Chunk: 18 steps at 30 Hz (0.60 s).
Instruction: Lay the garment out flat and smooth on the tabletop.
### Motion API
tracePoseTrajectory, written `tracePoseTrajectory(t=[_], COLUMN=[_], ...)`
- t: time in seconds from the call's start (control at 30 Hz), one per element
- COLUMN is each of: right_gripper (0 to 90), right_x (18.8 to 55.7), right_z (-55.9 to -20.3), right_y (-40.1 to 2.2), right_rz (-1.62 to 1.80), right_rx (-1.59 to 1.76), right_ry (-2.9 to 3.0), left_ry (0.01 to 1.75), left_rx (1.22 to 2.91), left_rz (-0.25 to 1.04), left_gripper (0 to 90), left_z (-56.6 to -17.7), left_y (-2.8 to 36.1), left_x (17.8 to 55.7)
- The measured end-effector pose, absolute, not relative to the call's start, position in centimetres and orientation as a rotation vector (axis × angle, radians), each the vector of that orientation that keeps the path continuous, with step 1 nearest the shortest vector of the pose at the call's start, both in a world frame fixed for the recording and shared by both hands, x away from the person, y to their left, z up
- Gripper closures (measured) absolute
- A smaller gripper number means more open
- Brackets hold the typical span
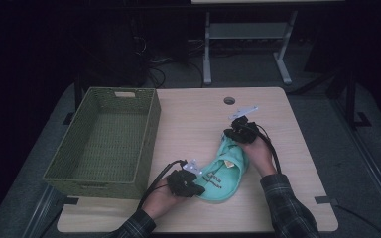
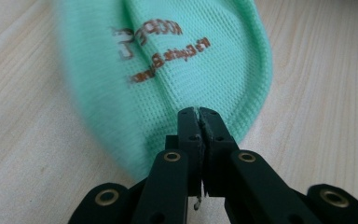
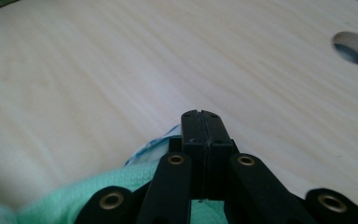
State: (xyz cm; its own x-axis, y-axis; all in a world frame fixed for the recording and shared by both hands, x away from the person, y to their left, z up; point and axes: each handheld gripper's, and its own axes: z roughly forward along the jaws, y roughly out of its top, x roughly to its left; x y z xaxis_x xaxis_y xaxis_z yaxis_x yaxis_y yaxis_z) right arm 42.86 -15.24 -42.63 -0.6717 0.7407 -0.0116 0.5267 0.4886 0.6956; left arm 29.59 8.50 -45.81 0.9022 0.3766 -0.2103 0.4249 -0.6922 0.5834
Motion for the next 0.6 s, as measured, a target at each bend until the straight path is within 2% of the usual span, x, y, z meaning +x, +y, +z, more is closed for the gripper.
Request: tracePoseTrajectory(t=[0.37, 0.47, 0.6], right_gripper=[89.5, 79.4, 77.4], right_x=[45.0, 44.5, 43.8], right_z=[-43.7, -43.3, -42.5], right_y=[-15.7, -15.9, -16.4], right_rz=[0.961, 1.027, 1.088], right_rx=[1.146, 1.125, 1.117], right_ry=[2.388, 2.385, 2.364], left_ry=[0.57, 0.567, 0.562], left_rx=[2.411, 2.409, 2.415], left_rz=[-0.098, -0.098, -0.098], left_gripper=[87.6, 87.5, 86.9], left_z=[-45.8, -45.8, -45.8], left_y=[8.5, 8.5, 8.6], left_x=[29.6, 29.6, 29.7])
